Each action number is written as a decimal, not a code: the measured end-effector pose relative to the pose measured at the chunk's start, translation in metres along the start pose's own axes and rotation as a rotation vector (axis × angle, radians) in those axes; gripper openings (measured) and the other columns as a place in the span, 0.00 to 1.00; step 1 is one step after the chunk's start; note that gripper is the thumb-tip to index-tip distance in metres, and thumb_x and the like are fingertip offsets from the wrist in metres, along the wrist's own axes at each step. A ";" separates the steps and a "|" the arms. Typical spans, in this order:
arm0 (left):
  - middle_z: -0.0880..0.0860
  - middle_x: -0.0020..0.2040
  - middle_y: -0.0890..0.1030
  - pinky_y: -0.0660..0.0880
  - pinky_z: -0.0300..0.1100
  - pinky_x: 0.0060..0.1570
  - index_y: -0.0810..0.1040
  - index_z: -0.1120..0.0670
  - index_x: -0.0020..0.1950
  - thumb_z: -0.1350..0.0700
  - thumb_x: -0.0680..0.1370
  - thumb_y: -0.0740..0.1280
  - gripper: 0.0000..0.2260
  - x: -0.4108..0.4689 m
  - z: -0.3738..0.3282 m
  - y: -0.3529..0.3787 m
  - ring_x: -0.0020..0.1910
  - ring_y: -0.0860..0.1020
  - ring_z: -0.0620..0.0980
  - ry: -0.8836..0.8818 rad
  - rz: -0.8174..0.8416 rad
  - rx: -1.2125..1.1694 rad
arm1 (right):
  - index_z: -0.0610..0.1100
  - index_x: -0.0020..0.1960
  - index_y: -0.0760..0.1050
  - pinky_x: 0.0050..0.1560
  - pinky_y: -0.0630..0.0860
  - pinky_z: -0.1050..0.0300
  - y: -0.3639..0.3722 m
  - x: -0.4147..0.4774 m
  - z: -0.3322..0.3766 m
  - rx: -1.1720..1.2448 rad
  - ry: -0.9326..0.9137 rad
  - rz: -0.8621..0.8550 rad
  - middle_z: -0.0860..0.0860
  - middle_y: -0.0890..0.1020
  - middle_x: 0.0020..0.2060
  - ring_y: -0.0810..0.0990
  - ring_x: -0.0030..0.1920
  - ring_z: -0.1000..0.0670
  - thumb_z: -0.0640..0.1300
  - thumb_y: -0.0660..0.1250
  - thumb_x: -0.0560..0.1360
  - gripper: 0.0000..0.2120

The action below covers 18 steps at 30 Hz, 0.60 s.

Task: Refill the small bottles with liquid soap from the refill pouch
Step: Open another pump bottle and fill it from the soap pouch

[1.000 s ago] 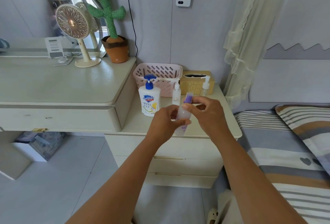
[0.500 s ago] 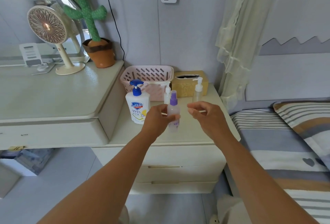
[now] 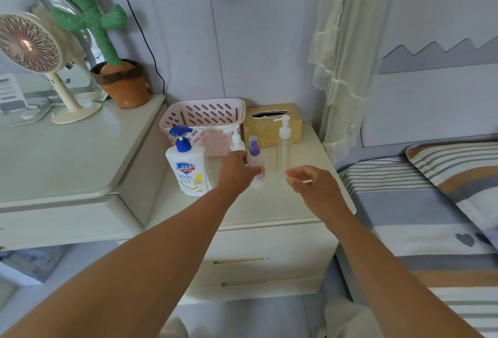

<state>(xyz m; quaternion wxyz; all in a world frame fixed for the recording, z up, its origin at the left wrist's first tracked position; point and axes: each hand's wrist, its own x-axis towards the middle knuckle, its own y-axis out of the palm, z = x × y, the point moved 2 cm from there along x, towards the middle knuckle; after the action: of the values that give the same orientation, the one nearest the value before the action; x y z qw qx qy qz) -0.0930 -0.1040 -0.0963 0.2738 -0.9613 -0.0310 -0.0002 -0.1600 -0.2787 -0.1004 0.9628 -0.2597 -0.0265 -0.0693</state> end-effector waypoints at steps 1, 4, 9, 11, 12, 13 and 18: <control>0.55 0.47 0.82 0.79 0.53 0.51 0.81 0.58 0.52 0.59 0.68 0.76 0.14 0.004 0.000 0.003 0.46 0.81 0.55 -0.002 0.000 0.003 | 0.48 0.56 0.80 0.46 0.72 0.65 0.000 0.003 -0.004 0.000 0.011 -0.003 0.53 0.82 0.48 0.80 0.44 0.55 0.46 0.67 0.76 0.10; 0.56 0.48 0.83 0.79 0.53 0.51 0.80 0.58 0.53 0.59 0.68 0.76 0.15 0.017 0.001 0.013 0.46 0.81 0.55 -0.019 0.004 0.036 | 0.48 0.58 0.78 0.51 0.72 0.61 -0.002 0.016 -0.011 0.002 0.047 -0.016 0.52 0.82 0.50 0.80 0.47 0.54 0.46 0.67 0.75 0.12; 0.54 0.47 0.83 0.79 0.48 0.47 0.80 0.56 0.54 0.58 0.69 0.75 0.15 0.036 0.002 0.029 0.44 0.82 0.54 -0.036 -0.024 0.087 | 0.46 0.62 0.73 0.51 0.70 0.61 -0.004 0.053 -0.008 -0.029 0.029 -0.083 0.52 0.80 0.50 0.79 0.50 0.51 0.48 0.69 0.74 0.17; 0.53 0.47 0.83 0.79 0.47 0.47 0.80 0.56 0.54 0.58 0.69 0.75 0.14 0.042 0.003 0.033 0.44 0.82 0.54 -0.039 -0.039 0.086 | 0.46 0.63 0.72 0.48 0.68 0.61 -0.005 0.067 -0.004 -0.046 0.015 -0.119 0.52 0.79 0.50 0.77 0.48 0.53 0.49 0.69 0.74 0.19; 0.53 0.47 0.83 0.79 0.47 0.47 0.80 0.56 0.54 0.58 0.70 0.74 0.14 0.044 0.004 0.034 0.44 0.82 0.53 -0.038 -0.043 0.085 | 0.46 0.63 0.72 0.47 0.67 0.61 -0.005 0.073 -0.002 -0.049 0.006 -0.135 0.52 0.79 0.50 0.77 0.48 0.53 0.49 0.70 0.74 0.20; 0.53 0.47 0.83 0.78 0.46 0.46 0.79 0.56 0.55 0.58 0.70 0.74 0.14 0.046 0.004 0.036 0.44 0.81 0.53 -0.033 -0.046 0.088 | 0.47 0.64 0.71 0.47 0.67 0.61 -0.005 0.078 0.000 -0.054 -0.003 -0.148 0.52 0.79 0.50 0.77 0.49 0.53 0.50 0.70 0.74 0.21; 0.54 0.47 0.82 0.76 0.44 0.46 0.79 0.57 0.54 0.58 0.71 0.73 0.13 0.053 0.004 0.039 0.46 0.80 0.53 -0.028 -0.078 0.100 | 0.47 0.64 0.71 0.46 0.67 0.59 -0.004 0.096 0.007 -0.093 -0.041 -0.166 0.51 0.78 0.47 0.75 0.47 0.52 0.52 0.71 0.72 0.23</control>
<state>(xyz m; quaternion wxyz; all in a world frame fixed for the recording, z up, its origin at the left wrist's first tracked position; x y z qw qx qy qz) -0.0381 -0.1323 -0.1194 0.3209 -0.9443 -0.0725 0.0043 -0.0654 -0.2901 -0.0834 0.9400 -0.3023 -0.0642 -0.1446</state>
